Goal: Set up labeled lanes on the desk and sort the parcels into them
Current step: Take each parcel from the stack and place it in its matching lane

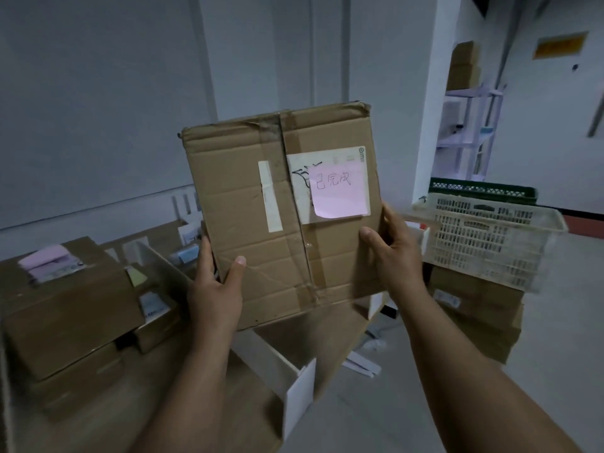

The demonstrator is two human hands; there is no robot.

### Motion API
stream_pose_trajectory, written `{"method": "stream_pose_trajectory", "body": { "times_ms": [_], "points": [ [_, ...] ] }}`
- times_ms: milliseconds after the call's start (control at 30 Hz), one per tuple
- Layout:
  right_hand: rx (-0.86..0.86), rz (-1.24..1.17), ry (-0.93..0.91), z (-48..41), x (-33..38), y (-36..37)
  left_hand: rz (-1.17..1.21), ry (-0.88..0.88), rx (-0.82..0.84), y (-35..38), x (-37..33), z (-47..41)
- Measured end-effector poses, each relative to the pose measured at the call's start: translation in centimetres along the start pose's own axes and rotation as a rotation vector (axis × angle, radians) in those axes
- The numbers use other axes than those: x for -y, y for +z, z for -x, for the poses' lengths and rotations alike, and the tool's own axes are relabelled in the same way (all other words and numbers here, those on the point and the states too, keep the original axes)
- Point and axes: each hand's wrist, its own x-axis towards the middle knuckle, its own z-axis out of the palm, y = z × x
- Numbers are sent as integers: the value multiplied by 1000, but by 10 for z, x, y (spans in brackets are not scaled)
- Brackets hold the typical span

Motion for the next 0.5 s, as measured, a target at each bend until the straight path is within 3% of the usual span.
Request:
{"method": "stream_pose_trajectory", "body": {
  "times_ms": [500],
  "points": [
    [500, -7, 28, -146, -146, 10, -210, -228, -391, 137, 41, 6]
  ]
}}
